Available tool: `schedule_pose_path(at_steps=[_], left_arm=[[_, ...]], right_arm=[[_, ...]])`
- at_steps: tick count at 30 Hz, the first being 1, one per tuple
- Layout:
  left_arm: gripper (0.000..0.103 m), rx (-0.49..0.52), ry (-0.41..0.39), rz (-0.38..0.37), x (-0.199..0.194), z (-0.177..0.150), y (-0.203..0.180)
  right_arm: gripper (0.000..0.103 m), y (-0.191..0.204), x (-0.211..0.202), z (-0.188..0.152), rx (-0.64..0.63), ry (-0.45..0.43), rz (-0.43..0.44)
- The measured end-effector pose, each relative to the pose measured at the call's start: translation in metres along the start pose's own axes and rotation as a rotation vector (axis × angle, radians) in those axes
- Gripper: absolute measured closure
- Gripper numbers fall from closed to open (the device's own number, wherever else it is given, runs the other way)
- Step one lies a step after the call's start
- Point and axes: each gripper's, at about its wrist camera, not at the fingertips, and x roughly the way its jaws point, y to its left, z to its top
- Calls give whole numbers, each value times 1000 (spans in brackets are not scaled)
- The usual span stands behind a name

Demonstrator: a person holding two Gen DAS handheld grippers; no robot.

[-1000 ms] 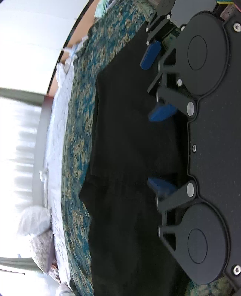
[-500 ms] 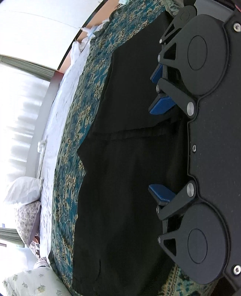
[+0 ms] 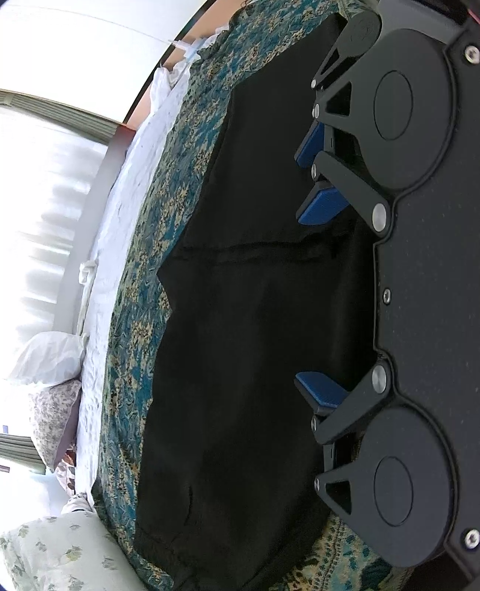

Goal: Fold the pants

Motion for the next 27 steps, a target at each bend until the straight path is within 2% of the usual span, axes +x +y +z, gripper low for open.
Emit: schedule_pose_path(at_steps=[3, 5, 7, 10, 14, 18, 20, 22, 25, 27], left_arm=[[14, -11, -31, -1, -7, 1, 5], [1, -18, -63, 23, -12, 4, 13], [0, -26, -89, 83, -16, 7, 26], [0, -60, -97, 216, -18, 8, 53], [0, -209, -150, 371, -28, 10, 98], [0, -392, -189, 415, -29, 13, 140], [0, -451, -200, 443, -25, 15, 156], [1, -468, -204, 426, -13, 21, 172], [1, -426, -188, 404, 5, 31, 182], [6, -415, -191, 395, 12, 36, 184]], right_arm=[[37, -1, -2, -2, -10, -6, 4], [37, -2, -3, -4, -10, -9, 7], [37, -1, -4, -4, -13, -9, 5], [37, 2, -5, -5, -22, -11, -2], [37, 2, -6, -6, -25, -12, -3], [37, 3, -6, -6, -30, -12, -4], [37, 3, -6, -5, -32, -9, -5], [37, 3, -6, -4, -32, -8, -6], [37, 3, -6, -4, -32, -5, -6], [37, 4, -5, -2, -29, 0, -5]])
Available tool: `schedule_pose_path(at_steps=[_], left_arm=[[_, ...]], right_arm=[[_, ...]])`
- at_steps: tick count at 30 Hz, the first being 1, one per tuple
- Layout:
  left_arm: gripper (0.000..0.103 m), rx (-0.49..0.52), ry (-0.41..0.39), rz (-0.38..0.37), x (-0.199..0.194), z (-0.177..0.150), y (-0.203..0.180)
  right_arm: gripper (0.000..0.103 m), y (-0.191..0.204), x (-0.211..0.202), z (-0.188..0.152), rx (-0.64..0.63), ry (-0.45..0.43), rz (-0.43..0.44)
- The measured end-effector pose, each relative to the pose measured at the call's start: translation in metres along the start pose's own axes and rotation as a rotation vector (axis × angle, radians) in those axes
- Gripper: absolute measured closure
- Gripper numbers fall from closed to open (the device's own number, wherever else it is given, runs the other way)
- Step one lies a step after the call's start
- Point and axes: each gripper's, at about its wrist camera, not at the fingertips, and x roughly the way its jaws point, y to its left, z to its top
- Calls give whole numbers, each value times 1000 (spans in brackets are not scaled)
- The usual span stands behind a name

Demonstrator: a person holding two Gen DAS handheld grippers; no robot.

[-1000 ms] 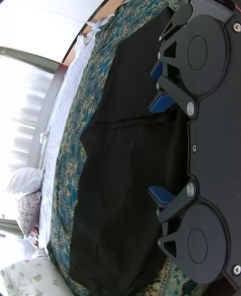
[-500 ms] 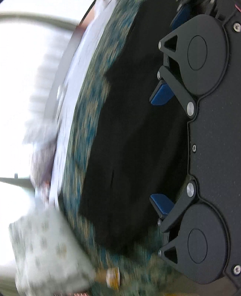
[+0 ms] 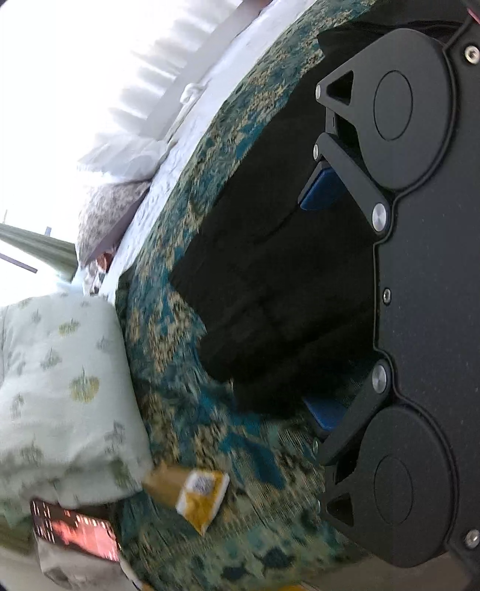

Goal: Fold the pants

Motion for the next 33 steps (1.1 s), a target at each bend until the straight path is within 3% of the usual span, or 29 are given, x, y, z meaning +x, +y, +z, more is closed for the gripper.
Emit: schedule_pose_path(at_steps=[1, 2, 4, 5, 9, 15, 18, 22, 26, 29, 33], left_arm=[[28, -6, -6, 12, 2, 0, -1], [66, -3, -12, 31, 0, 2, -4], [80, -5, 5, -8, 0, 7, -10], [81, -5, -14, -26, -3, 10, -15], [81, 184, -142, -97, -43, 12, -74], [82, 403, -226, -381, -103, -9, -181], [82, 502, -189, -521, -120, -40, -235], [81, 645, -78, -621, -119, -99, -293], [80, 764, 118, -656, -105, -164, -328], [71, 847, 116, -630, -111, -196, -332], [58, 873, 144, -645, -122, -201, -318]], right_arm=[[37, 0, 0, 1, 3, 3, 2], [37, -1, 0, 3, 6, 7, 4], [37, -3, 0, 6, 13, 15, 16], [35, -6, -1, 7, 22, 23, 24], [28, -23, -14, 14, 65, 21, 52], [13, -70, -48, 16, 167, -27, -23], [13, -102, -64, 12, 232, -29, -90], [13, -148, -84, -3, 357, -25, -188], [13, -186, -97, -20, 499, -7, -231], [13, -202, -106, -32, 582, -13, -229], [13, -209, -103, -37, 669, -26, -186]])
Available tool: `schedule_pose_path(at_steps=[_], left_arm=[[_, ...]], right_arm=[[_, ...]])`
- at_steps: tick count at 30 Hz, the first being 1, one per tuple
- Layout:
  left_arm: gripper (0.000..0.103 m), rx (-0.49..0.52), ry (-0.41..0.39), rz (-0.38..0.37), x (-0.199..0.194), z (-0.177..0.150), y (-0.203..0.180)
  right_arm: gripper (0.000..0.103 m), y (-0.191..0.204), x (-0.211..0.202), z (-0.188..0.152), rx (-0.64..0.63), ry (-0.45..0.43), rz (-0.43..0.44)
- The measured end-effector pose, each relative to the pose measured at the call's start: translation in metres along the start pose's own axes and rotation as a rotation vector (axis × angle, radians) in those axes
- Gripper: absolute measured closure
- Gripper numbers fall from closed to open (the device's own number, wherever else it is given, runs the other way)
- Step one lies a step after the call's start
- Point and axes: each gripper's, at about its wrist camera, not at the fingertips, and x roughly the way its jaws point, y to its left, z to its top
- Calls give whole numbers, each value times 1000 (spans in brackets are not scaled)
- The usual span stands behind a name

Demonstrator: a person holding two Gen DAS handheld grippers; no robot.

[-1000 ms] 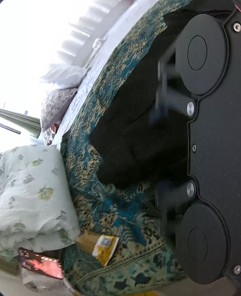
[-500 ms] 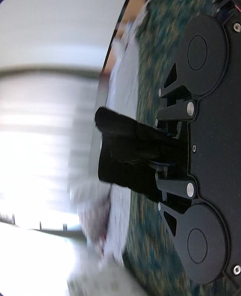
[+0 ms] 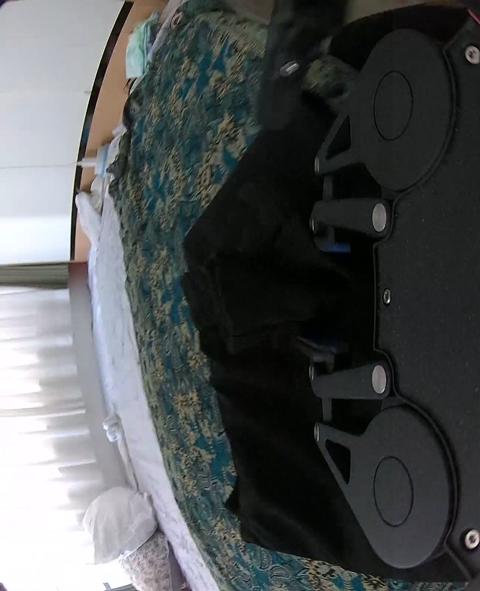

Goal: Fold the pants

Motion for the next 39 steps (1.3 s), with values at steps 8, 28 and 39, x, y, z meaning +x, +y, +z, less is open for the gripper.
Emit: schedule_pose_path(at_steps=[8, 28, 39], left_arm=[[33, -59, -54, -108, -77, -18, 36], [34, -272, -42, 163, -63, -59, 127], [32, -258, -33, 180, -56, -58, 122]], right_arm=[[12, 21, 7, -6, 27, 10, 60], [12, 90, 25, -31, -88, 49, -8], [0, 109, 78, -37, -132, 94, -221]])
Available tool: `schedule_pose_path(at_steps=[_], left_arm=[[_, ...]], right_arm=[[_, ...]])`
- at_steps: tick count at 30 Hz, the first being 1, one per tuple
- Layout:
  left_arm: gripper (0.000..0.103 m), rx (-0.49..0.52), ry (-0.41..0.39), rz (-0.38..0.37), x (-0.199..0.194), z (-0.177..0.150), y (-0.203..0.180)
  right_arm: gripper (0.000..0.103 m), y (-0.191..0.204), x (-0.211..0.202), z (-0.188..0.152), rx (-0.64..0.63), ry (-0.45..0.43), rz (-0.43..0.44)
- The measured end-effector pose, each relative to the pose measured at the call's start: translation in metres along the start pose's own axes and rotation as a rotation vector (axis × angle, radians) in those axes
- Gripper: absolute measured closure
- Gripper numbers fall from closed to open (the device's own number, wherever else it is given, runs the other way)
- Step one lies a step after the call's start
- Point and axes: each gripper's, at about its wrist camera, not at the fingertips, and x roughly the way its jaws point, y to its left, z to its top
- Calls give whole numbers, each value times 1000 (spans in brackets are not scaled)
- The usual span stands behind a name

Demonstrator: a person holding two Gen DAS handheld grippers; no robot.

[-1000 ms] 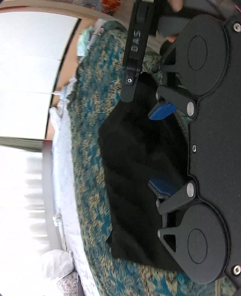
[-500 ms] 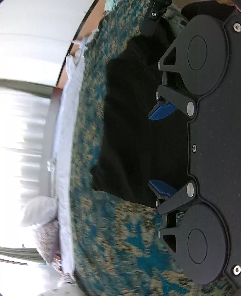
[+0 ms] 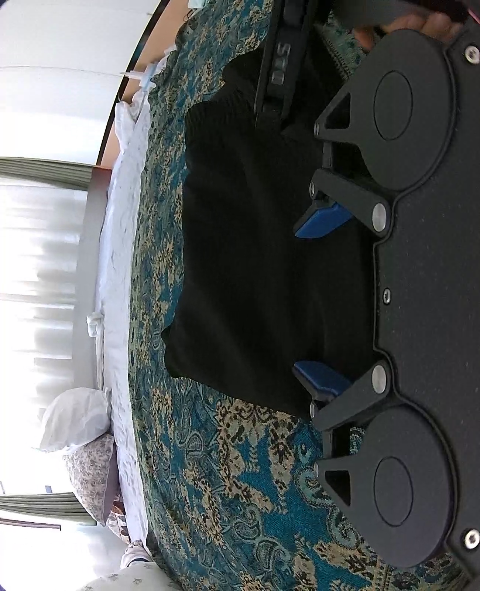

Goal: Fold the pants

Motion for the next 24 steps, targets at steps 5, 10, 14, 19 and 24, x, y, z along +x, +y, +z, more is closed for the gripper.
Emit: schedule_pose_path(at_steps=[5, 10, 14, 19, 24], left_arm=[[31, 0, -3, -5, 1, -1, 1], [31, 1, -7, -9, 0, -1, 2], [31, -2, -5, -11, 0, 0, 3], [32, -49, 0, -45, -4, 4, 7], [42, -85, -16, -77, -9, 12, 6]], right_arm=[[0, 7, 13, 4, -34, -4, -8], [0, 15, 20, 1, -103, -21, -19], [14, 14, 20, 2, -109, -36, -9], [48, 1, 11, 6, -59, -71, 25], [69, -9, 5, 16, -61, -115, 52]])
